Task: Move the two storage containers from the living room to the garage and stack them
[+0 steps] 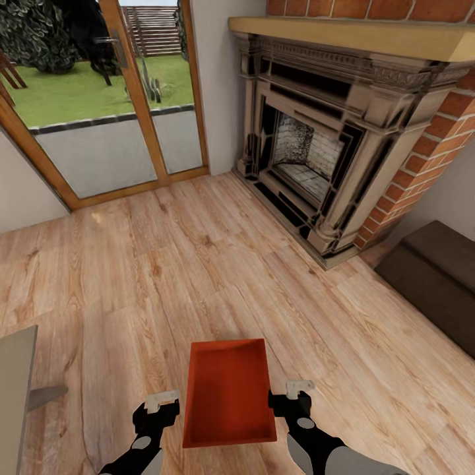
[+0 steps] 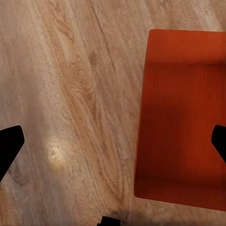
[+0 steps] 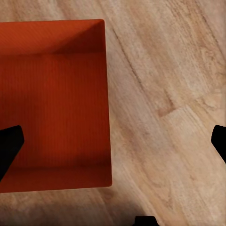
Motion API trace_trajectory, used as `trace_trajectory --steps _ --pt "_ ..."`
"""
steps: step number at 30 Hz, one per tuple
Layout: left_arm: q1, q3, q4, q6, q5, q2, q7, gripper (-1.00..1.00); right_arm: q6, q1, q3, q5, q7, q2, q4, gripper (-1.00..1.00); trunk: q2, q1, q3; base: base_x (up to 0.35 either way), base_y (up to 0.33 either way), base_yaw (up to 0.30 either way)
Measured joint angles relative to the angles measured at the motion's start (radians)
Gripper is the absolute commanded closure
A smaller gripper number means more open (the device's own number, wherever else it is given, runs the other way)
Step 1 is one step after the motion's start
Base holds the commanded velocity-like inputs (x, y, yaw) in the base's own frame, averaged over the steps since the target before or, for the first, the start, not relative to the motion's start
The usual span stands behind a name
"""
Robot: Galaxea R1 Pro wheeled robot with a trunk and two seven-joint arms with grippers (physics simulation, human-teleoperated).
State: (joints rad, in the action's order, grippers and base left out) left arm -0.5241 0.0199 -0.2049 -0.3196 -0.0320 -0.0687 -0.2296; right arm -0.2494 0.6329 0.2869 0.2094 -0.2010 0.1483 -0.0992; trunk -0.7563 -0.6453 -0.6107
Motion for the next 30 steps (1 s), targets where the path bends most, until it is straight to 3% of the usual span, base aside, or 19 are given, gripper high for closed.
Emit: trace_trajectory --steps 10,15,21,30 --pt "0.000 0.001 0.000 0.000 -0.004 0.001 -0.001 -1.00 0.000 0.000 -0.001 0.000 0.000 0.000 0.000 -1.00 0.000 0.000 0.000 0.000 0.000 0.000" --pt "0.000 -0.025 -0.003 0.009 -0.019 -0.003 0.001 -1.00 0.009 0.001 -0.001 0.001 0.004 0.005 0.000 -1.00 0.000 0.000 0.000 0.000 0.000 0.000" --pt "0.000 0.004 0.000 -0.001 0.002 0.000 0.002 -1.00 0.000 0.001 -0.001 0.000 0.004 0.001 -0.001 -1.00 -0.042 -0.023 -0.019 0.000 0.000 0.000" --pt "0.000 0.008 -0.001 -0.003 0.003 0.000 0.002 -1.00 -0.002 0.001 -0.001 0.000 0.003 0.000 0.000 -1.00 -0.105 -0.057 -0.047 0.000 0.000 0.000"
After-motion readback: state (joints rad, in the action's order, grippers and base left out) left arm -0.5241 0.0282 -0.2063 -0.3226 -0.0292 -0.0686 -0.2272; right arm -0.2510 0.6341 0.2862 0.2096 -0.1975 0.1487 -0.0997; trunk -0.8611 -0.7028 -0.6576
